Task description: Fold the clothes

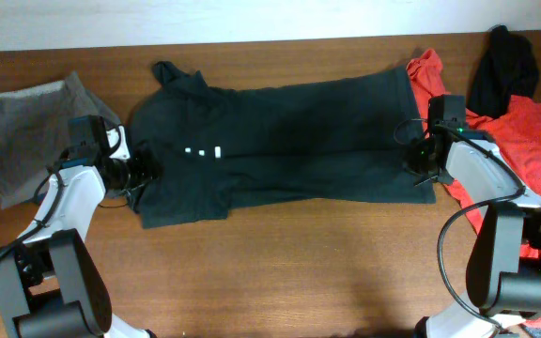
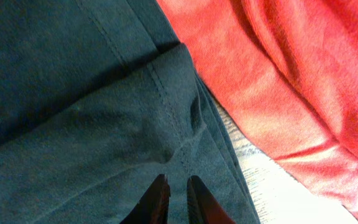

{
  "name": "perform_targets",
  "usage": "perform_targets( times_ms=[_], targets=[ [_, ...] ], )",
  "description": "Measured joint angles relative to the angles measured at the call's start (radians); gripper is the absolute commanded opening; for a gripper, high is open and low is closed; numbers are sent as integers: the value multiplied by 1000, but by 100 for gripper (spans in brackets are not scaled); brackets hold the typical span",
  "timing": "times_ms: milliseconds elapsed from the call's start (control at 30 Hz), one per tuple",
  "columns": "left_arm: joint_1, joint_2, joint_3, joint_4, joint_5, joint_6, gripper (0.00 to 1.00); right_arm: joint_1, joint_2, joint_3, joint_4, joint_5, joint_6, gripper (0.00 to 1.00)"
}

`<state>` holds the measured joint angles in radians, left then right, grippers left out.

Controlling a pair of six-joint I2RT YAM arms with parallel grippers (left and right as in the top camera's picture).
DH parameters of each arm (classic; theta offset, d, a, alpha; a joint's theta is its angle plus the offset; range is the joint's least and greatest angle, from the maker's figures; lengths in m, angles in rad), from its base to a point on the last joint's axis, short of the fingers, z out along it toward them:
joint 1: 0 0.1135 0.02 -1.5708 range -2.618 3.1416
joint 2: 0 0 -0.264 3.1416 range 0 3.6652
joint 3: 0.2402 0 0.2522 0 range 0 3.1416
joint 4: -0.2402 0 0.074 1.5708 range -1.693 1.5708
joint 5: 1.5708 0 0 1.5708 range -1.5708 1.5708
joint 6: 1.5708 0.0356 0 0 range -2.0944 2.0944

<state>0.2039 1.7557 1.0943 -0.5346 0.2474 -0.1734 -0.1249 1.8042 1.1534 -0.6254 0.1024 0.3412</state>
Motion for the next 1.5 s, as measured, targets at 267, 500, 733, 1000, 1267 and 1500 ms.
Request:
perform_targets(
  times_ms=[267, 500, 733, 1000, 1267, 1500],
  targets=[
    [0, 1, -5, -4, -59, 21, 63, 0, 3, 0, -3, 0, 0, 16],
    [0, 1, -5, -27, -66, 27, 57, 0, 7, 0, -5, 0, 0, 16],
    [0, 1, -5, -23, -64, 27, 57, 0, 8, 0, -22, 0, 0, 16],
    [0, 1, -5, -19, -63, 27, 66, 0, 87, 0, -22, 0, -1, 16],
    [0, 1, -5, -20, -23, 39, 57, 0, 109, 13, -26, -3, 0, 16],
    [0, 1, -5, -27, -7, 57, 40, 0, 110, 14, -27, -3, -1, 16]
  ],
)
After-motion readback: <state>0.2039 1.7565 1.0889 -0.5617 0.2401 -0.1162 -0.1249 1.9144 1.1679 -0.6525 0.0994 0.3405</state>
